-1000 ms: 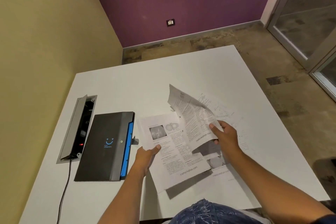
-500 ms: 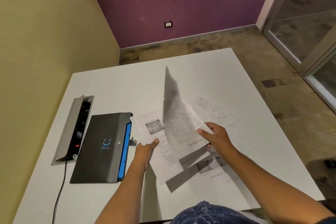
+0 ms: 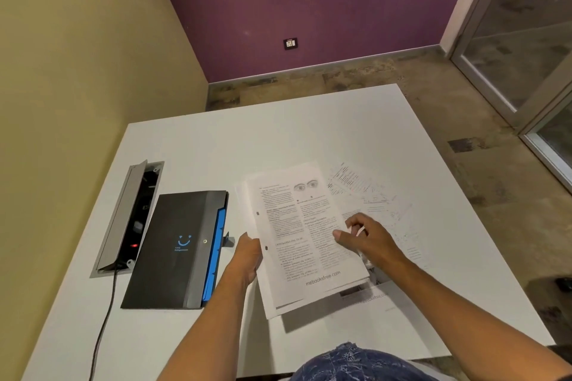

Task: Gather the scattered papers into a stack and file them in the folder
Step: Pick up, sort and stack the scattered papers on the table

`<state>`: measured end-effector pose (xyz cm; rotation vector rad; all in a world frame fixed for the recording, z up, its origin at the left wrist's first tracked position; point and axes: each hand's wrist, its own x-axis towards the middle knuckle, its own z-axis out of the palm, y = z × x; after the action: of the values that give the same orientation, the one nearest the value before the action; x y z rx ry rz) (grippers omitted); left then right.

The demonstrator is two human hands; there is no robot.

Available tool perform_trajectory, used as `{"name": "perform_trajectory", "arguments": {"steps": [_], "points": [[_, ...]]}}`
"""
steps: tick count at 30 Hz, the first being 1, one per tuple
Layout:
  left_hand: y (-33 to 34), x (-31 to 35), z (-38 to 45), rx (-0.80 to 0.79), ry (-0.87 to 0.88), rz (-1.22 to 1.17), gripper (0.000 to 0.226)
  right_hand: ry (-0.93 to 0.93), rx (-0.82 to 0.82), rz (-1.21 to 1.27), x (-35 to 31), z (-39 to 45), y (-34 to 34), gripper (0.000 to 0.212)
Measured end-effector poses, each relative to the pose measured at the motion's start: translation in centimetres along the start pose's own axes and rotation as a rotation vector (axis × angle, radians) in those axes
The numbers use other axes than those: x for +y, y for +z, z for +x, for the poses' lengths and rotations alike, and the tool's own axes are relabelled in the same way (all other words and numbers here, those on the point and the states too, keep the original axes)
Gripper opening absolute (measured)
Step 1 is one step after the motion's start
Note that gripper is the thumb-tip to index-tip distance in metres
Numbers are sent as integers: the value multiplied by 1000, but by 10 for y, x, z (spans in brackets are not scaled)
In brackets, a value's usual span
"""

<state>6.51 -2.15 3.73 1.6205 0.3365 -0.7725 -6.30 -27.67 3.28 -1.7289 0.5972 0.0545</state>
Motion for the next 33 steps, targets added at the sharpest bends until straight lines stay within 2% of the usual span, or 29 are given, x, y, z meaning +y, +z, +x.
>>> {"name": "perform_trajectory", "arguments": {"steps": [2, 4, 5, 7, 9, 13, 14, 17, 19, 23, 28, 31, 33], "points": [[2, 5, -4, -35, -4, 14, 27, 64, 24, 135, -3, 6, 1, 76], [4, 9, -9, -91, 33, 59, 26, 184, -29, 302, -9, 13, 1, 88], [6, 11, -12, -123, 53, 92, 25, 217, -98, 399, -9, 16, 0, 85], [10, 13, -13, -170, 74, 128, 25, 208, -261, 552, -10, 17, 1, 65], [16, 16, -18, -183, 72, 138, 30, 192, -339, 598, -8, 17, 5, 49], [19, 13, -22, -158, -8, -110, 69, 127, -216, 550, -10, 16, 15, 46], [18, 11, -22, -184, 0, -126, 72, 103, -178, 517, -12, 14, 16, 43], [15, 10, -25, -279, 151, 110, 68, 49, -134, 470, -18, 8, 18, 39], [12, 7, -21, -240, 260, 231, 55, 32, -140, 439, -20, 5, 18, 42], [7, 2, -18, -228, 294, 213, 61, 8, -148, 364, -16, 4, 19, 53], [7, -1, -21, -204, 306, 241, 60, -4, -146, 368, -1, 2, 22, 55], [7, -1, -21, -178, 311, 227, 60, 34, -109, 383, 6, 4, 24, 73], [6, 0, -20, -170, 318, 208, 61, 38, -92, 359, 11, 7, 23, 55]]}}
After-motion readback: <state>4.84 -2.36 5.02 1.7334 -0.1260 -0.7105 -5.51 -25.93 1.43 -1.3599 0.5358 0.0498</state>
